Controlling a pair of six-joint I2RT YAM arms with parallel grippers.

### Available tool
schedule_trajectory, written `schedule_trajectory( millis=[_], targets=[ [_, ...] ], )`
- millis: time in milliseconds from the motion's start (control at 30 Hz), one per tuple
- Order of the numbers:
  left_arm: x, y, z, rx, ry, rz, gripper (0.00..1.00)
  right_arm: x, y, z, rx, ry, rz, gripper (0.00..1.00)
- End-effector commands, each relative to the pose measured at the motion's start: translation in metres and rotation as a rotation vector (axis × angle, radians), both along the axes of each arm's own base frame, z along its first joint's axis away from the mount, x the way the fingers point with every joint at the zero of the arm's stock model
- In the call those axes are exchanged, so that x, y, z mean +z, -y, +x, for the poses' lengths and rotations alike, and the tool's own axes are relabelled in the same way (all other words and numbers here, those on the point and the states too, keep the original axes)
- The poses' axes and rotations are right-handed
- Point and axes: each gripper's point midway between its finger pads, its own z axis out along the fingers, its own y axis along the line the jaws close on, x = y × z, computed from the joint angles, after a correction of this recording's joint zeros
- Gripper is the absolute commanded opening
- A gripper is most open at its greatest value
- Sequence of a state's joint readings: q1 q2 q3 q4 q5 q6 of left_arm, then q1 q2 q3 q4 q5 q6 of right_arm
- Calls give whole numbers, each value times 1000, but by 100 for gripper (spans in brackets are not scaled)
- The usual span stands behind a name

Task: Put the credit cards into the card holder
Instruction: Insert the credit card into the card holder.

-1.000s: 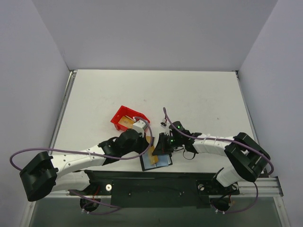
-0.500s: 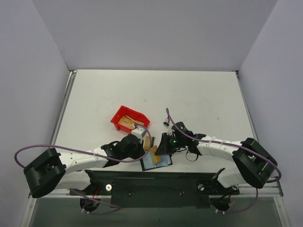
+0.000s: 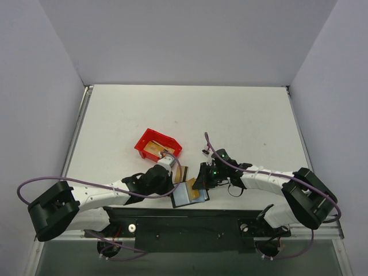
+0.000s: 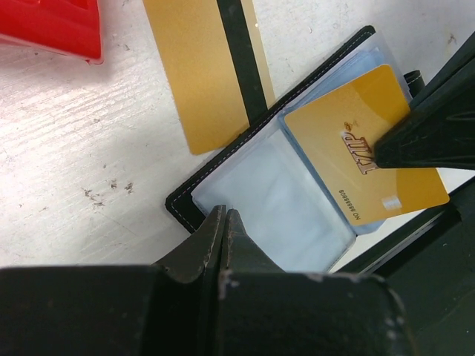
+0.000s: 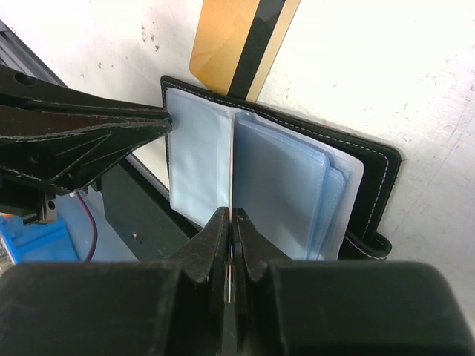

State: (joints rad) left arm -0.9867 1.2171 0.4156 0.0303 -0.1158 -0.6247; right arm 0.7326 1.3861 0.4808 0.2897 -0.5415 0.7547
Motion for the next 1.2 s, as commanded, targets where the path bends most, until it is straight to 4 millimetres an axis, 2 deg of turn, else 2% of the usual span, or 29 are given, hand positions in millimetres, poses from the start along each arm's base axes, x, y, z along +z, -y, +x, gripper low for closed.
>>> schedule_trajectory(
  millis=[0, 467, 600, 767, 933, 1167],
  targets=[
    [8, 2, 0, 8, 6, -34, 0, -3, -2, -3, 22, -10, 23, 0],
    [8, -1, 0, 19, 10, -32, 0, -4, -12, -7, 40, -51, 74, 0],
    [15, -8, 0, 35, 18, -24, 0, -6, -11, -8, 39, -55, 71, 0],
    [33, -15, -2, 58, 38, -58, 0, -8, -10, -7, 38, -55, 62, 0],
    [24, -28, -16, 98, -26, -60, 0, -9, -9, -8, 39, -57, 58, 0],
    [9, -29, -32, 107, -113, -97, 0, -10, -9, -8, 42, -58, 56, 0]
  ],
)
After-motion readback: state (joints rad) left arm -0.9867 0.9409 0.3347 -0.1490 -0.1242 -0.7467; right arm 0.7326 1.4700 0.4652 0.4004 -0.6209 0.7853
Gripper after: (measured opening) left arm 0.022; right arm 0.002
